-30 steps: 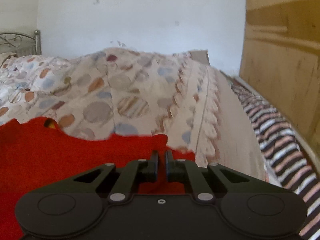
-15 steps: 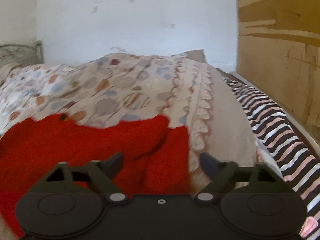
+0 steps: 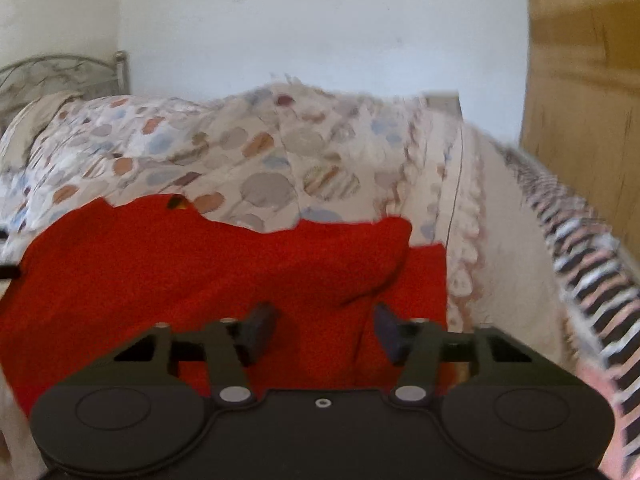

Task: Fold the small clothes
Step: 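Close both tools on the sweater hem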

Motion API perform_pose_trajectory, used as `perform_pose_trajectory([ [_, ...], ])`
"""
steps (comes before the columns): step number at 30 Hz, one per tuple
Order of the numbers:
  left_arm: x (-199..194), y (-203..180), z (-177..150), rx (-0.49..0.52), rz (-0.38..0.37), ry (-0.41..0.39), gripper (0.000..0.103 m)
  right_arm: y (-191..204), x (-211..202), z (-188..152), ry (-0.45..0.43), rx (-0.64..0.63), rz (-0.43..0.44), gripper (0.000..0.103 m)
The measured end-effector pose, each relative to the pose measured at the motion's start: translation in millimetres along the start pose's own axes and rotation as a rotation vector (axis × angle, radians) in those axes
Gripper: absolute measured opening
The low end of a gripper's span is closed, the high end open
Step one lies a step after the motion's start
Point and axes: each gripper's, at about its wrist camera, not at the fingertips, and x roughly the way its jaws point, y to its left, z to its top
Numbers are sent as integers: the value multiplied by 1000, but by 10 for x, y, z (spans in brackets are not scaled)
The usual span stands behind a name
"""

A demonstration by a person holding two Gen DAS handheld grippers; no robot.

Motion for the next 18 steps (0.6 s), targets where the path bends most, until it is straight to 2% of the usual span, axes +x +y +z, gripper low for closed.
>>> perform_pose_trajectory([
  [1, -8, 12, -10, -7, -25, 4, 64, -49, 39, 4, 12, 32, -6, 15],
  [2, -11, 30, -22, -14, -47, 8, 59, -97, 43, 4, 11, 64, -6, 4],
  [4, -3, 41, -42, -23, -86, 27, 42, -155, -33, -38, -15, 92, -13, 4],
  [5, 14, 41, -48, -22, -93, 41, 38, -162, -98, -61, -37, 82, -40, 3],
  [7, 60, 18, -59, -12, -78, 67, 14, -203, -225, -116, -66, 79, -68, 3],
  [10, 169, -17, -78, -15, -4, 110, 11, -246, -279, -228, -47, 74, -78, 3],
  [15, 266, 97, -114, -160, 23, 159, 10, -188, -274, -227, -49, 48, -99, 7],
  [16, 261, 128, -117, -170, 35, 160, 10, -170, -290, -219, -51, 44, -110, 10],
  [18, 251, 193, -135, -184, 72, 181, 10, -132, -345, -196, -59, 26, -130, 29],
])
